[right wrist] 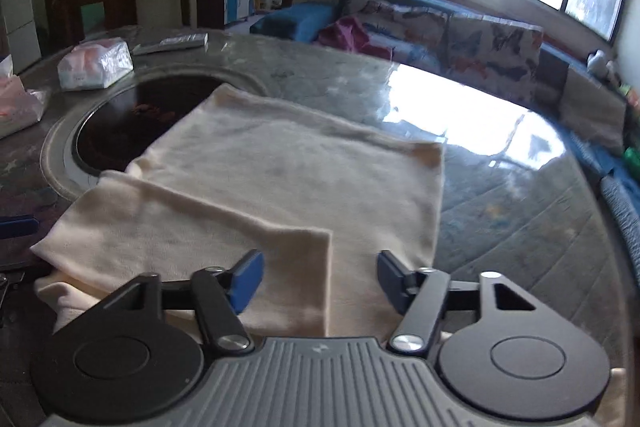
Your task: Fold clothes
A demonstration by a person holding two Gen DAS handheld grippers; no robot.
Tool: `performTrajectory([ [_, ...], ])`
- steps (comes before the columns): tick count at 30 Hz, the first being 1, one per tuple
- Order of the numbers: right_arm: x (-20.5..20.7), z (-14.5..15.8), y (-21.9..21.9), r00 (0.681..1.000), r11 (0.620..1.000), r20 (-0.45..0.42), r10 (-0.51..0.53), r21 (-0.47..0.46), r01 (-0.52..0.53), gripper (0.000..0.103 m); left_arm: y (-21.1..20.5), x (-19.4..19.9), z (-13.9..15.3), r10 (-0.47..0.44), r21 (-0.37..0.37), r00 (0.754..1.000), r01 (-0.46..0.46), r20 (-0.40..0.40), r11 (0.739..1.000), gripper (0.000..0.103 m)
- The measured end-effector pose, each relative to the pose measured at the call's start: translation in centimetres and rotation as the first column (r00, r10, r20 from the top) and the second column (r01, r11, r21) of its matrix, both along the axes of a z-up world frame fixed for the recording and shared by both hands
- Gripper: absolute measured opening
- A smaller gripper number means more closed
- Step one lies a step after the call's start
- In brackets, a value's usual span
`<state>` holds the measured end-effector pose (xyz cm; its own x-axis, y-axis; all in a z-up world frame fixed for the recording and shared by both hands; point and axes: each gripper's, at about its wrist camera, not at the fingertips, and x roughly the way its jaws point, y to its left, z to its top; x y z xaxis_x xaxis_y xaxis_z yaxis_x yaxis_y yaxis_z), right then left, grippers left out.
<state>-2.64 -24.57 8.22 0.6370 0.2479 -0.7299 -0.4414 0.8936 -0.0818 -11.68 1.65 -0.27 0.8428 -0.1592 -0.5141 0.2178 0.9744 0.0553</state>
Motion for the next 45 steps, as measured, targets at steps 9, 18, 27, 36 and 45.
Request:
performTrajectory([
  [9, 0.2, -0.2, -0.4, 0.997, 0.999, -0.070, 0.014, 0.047, -0.011, 0.006, -0.5, -0.2, -0.1, -0.036, 0.025, 0.999, 0.036, 0.014, 0.999, 0.015],
  [18, -2.5, 6.1, 0.2, 0.992, 0.996, 0.105, 0.065, 0.053, -0.071, 0.004, 0.0, -0.9, 0.5, 0.009, 0.009, 0.999, -0.010, 0.043, 1.000, 0.004],
  [27, -3.8, 1.0, -2.0, 1.000, 1.000, -0.017, 0.005, 0.026, -0.005, 0.006, 0.2, -1.3, 0.3, -0.045, 0.022, 0.999, 0.045, -0.012, 0.999, 0.004],
  [36, -5.0, 2.9, -2.7, 0.998, 0.996, 0.058, 0.032, 0.087, -0.037, 0.012, 1.4, 0.7, 3.9, -0.071, 0.008, 0.997, 0.071, -0.017, 0.997, 0.008],
  [45, -4.5, -0.7, -1.6, 0.997, 0.991, -0.027, 0.071, 0.114, -0.068, 0.012, -3.1, 8.3, 3.3, -0.116, -0.017, 0.991, 0.115, -0.065, 0.993, 0.009],
])
